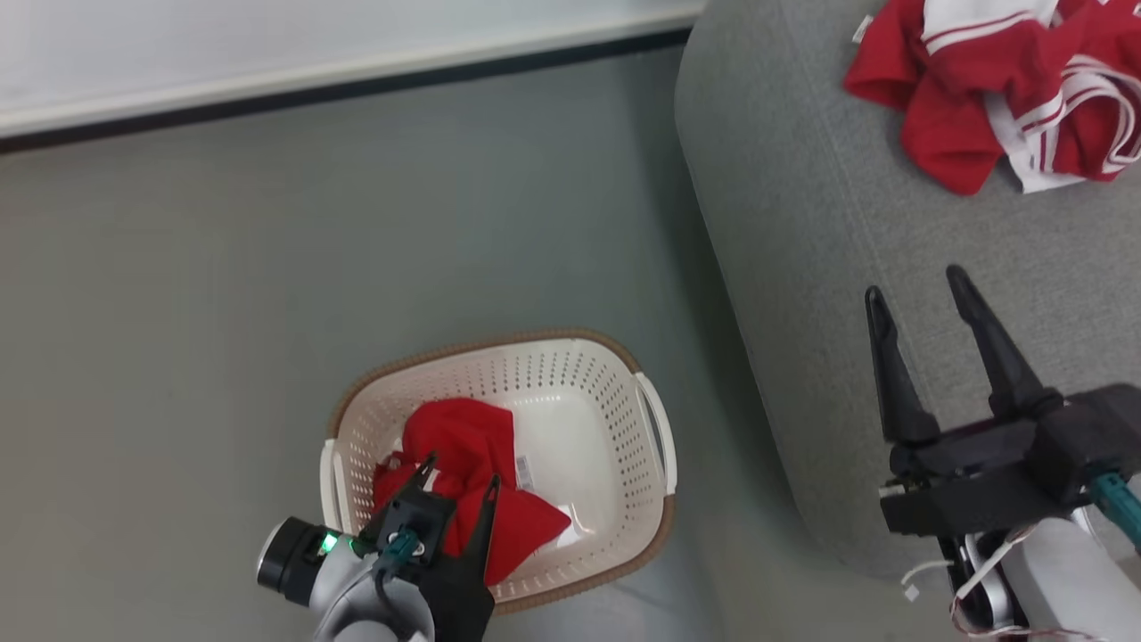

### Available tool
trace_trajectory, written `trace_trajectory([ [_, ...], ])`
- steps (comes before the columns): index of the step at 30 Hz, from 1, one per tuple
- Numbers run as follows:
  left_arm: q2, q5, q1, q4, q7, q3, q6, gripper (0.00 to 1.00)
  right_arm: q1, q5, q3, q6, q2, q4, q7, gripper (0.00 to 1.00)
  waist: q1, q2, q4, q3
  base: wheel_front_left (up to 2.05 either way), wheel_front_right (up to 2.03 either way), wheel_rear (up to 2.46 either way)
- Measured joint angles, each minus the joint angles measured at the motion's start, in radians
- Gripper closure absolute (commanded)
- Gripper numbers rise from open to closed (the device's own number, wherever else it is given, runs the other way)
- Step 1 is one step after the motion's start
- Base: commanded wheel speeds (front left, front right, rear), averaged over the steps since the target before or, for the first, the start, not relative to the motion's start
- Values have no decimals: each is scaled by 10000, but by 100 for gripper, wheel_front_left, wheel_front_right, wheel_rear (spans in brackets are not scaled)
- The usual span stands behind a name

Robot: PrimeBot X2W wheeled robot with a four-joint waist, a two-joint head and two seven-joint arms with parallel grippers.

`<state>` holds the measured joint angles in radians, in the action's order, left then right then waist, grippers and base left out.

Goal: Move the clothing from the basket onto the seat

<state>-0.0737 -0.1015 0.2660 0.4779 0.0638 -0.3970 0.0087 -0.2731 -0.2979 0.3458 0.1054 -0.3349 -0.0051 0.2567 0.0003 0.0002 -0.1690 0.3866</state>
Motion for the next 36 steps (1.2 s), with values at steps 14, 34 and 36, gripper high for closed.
trace_trajectory([
  [14,10,546,1799,1839,-623,-192,-8,0,-1518,130,-234,0,155,-671,2,0,-1,1,-237,1855,0,0,0],
  [34,-186,1613,4428,3302,-1164,-673,-81,0,-3036,522,-491,0,251,-1501,4,0,-2,1,-120,4490,0,0,0],
  [36,-188,1703,4703,3404,-1244,-729,-84,0,-3218,522,-491,0,307,-1547,4,0,-2,0,-105,4753,0,0,0],
])
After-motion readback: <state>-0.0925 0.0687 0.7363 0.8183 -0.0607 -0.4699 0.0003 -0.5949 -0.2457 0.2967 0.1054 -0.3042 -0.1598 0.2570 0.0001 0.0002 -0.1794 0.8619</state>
